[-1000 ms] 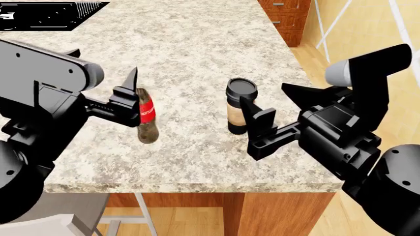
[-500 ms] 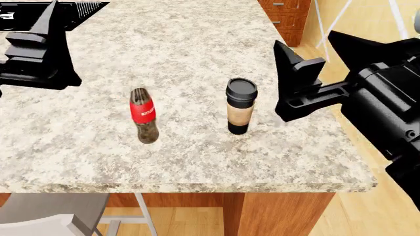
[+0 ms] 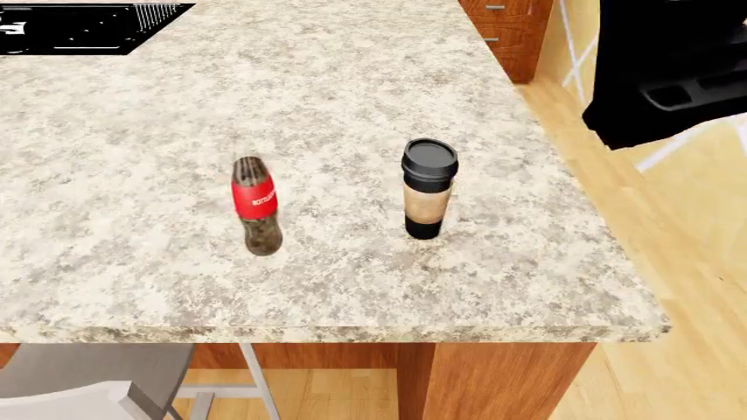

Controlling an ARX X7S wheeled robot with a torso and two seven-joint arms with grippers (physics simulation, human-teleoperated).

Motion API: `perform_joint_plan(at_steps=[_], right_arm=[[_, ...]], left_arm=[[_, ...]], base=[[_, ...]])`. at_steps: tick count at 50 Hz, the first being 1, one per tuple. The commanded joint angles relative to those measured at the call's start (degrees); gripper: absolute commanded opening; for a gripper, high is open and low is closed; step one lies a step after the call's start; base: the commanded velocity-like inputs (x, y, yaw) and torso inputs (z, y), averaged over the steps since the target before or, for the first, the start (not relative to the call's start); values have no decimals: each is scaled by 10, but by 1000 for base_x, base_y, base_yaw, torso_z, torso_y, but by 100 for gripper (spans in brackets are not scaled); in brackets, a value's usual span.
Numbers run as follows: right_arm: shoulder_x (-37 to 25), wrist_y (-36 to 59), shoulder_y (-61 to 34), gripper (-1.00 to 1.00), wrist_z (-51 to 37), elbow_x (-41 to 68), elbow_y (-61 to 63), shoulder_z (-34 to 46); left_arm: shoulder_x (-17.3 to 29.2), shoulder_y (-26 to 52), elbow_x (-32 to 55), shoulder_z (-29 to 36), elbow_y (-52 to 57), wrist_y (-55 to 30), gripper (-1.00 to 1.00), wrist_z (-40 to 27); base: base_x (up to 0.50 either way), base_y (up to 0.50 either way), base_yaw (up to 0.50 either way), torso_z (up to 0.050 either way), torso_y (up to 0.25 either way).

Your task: Move the drinks to the dining counter.

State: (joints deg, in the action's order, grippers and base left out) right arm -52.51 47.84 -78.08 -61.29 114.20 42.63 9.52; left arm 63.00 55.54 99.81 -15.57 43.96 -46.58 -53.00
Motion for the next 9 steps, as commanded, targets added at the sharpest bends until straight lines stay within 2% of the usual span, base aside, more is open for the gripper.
perform_joint_plan(at_steps=[1,5,9], right_arm=[[-49,-13,-33,100,-38,47,8,-26],[-79,-24,-26,100,-48,64,14,-50],[-88,-23,-84,100,-73,101,11,-28]], left_arm=[[55,28,60,-26,-7,5,100,-28],[82,35,88,-47,-13,5,100,-36],[117,58,117,-47,-20,14,100,-42]], base=[[0,0,0,0,0],[0,0,0,0,0],[0,0,0,0,0]])
